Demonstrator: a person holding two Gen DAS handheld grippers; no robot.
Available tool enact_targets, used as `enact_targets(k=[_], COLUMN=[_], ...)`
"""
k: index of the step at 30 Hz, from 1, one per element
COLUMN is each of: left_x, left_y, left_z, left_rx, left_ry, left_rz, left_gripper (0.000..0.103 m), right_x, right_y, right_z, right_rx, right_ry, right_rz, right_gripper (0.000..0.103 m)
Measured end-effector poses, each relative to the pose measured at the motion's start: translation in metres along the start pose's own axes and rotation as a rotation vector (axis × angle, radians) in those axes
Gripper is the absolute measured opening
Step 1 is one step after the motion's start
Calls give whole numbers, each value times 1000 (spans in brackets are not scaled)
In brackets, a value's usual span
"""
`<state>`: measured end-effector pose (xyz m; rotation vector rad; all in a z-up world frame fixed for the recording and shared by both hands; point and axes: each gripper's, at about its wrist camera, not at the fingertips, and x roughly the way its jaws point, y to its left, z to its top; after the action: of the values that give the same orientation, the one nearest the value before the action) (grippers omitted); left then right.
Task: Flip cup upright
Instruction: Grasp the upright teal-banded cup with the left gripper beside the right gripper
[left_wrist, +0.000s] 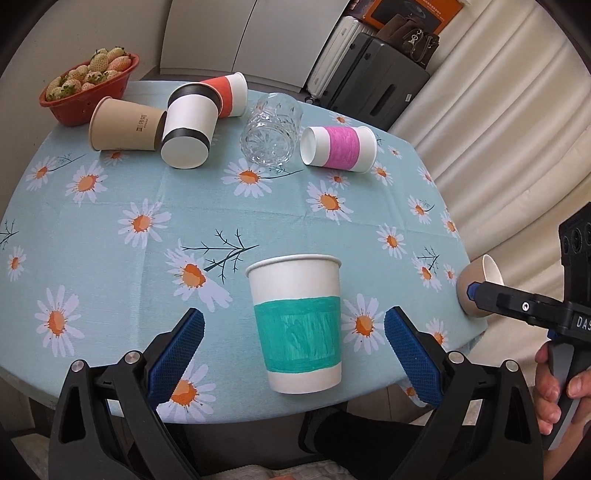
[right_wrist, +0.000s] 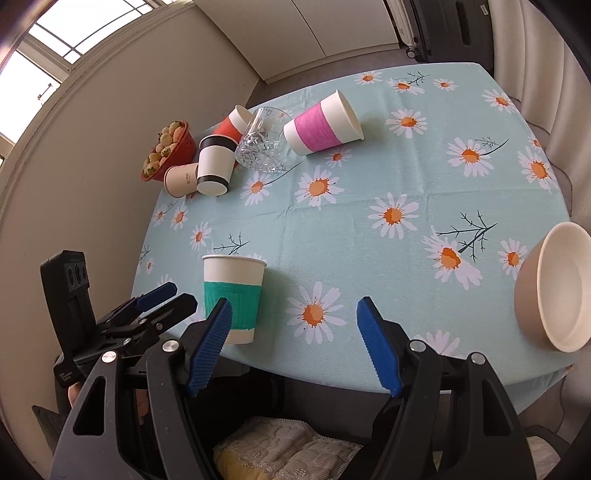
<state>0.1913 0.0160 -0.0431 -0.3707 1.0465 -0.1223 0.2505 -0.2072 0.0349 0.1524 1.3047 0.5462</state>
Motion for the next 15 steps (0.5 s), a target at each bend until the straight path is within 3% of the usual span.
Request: enact_targets(k=[6, 9, 15], left_x=[25, 37, 51], left_y=[-4, -8, -10], left_z=[9, 11, 13], left_rx=[-4, 14, 10], left_ry=[93, 135, 174], left_rz=[21, 49, 88], left_gripper=[95, 82, 78], right_x=[-2, -1, 4], right_y=[0, 1, 2], right_z=[-14, -18, -23], right_rx=[-21, -31, -43], right_ry=[0, 4, 14], right_rz=[15, 25, 43], right_gripper=[70, 70, 70])
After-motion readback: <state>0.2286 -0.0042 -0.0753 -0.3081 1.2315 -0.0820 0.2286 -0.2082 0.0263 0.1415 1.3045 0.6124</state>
